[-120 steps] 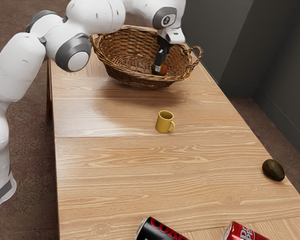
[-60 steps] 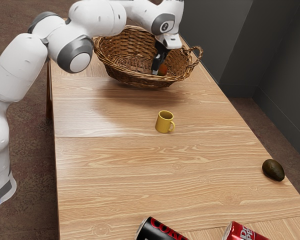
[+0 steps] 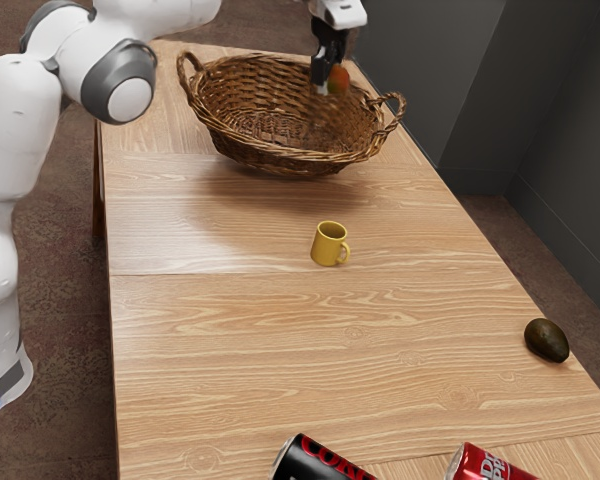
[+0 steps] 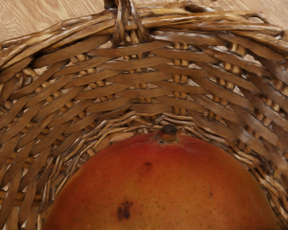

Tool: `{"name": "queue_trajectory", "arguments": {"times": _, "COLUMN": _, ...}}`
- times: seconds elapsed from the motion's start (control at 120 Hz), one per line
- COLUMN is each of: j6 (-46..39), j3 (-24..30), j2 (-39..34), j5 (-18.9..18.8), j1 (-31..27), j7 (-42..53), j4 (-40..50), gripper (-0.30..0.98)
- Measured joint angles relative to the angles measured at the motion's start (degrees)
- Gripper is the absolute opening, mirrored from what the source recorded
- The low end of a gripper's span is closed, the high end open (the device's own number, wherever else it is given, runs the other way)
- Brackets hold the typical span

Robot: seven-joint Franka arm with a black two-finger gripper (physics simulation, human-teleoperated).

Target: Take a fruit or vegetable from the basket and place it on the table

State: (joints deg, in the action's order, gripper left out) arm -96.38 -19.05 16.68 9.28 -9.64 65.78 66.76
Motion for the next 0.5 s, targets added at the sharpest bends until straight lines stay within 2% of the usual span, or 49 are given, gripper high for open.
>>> {"name": "queue_trajectory", "arguments": {"times": 0.15, "j6": 4.43, "j3": -3.74, "j2": -4.57, "j5": 0.08, "j1": 14.74, "j7": -0.31, "j4": 0.89, "gripper": 0.29}}
{"name": "queue_trajectory", "arguments": {"times": 0.292, "j6": 6.5, "j3": -3.37, "j2": -6.02, "j5": 0.05, "j1": 24.71, "j7": -1.23, "j4": 1.33, "gripper": 0.29}}
{"name": "queue_trajectory", "arguments": {"times": 0.5, "j6": 7.5, "j3": -1.06, "j2": -5.6, "j5": -0.05, "j1": 36.33, "j7": -3.37, "j4": 1.96, "gripper": 0.29}}
